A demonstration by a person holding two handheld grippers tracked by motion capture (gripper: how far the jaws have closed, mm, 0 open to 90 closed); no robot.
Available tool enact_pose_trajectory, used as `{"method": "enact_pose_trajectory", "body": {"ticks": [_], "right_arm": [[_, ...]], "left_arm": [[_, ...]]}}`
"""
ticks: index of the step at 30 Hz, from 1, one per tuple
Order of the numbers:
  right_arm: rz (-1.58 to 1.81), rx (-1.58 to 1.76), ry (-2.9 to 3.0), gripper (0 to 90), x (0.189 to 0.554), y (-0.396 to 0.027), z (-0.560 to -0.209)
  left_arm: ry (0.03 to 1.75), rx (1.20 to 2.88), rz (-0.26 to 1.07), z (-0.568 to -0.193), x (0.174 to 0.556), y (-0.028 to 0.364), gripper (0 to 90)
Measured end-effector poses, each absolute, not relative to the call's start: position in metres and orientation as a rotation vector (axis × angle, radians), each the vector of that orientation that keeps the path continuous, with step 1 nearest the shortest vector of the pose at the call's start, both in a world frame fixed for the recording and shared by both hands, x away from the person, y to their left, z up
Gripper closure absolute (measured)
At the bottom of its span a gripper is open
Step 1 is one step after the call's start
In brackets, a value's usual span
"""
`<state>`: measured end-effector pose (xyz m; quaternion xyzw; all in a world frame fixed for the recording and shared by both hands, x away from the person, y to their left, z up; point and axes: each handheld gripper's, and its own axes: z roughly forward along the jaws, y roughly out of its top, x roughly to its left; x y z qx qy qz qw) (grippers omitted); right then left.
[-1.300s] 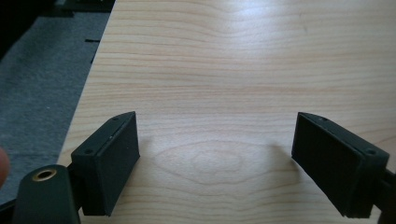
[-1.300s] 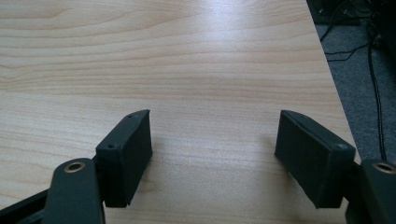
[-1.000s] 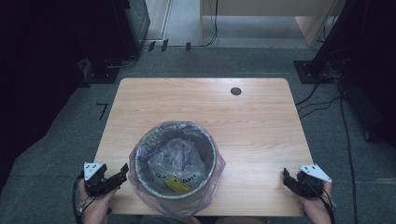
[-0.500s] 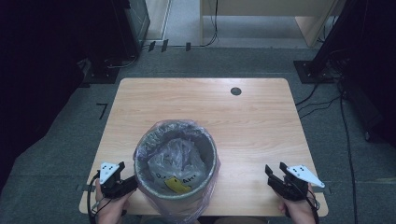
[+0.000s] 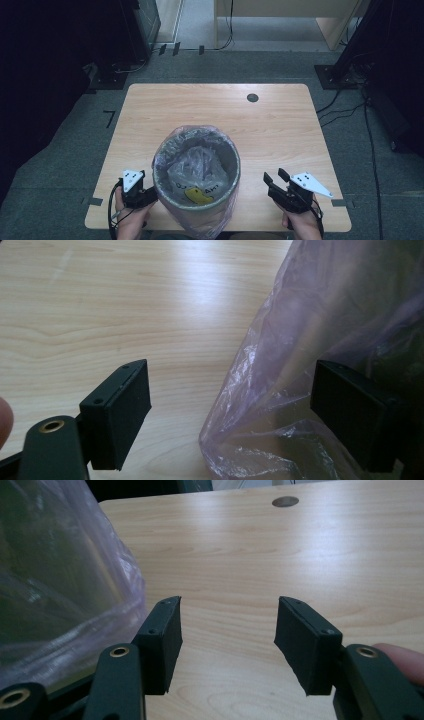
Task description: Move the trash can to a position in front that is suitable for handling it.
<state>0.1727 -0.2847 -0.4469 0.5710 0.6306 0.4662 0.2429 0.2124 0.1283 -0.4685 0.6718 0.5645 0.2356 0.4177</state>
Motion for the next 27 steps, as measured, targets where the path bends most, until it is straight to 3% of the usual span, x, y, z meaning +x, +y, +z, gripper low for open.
{"method": "enact_pose_trajectory", "body": {"ticks": [7, 15, 27], "right_arm": [[1.297, 1.533, 1.690, 46.2, 0.189, -0.276, -0.434], [1.297, 1.589, 1.650, 45.9, 0.207, -0.264, -0.445], [1.264, 1.584, 1.650, 44.3, 0.198, -0.278, -0.466]], "left_arm": [[1.413, 1.698, 0.546, -0.468, 0.222, 0.112, 15.7], [1.401, 1.685, 0.516, -0.470, 0.232, 0.093, 15.7], [1.317, 1.756, 0.510, -0.473, 0.224, 0.080, 17.5]]}}
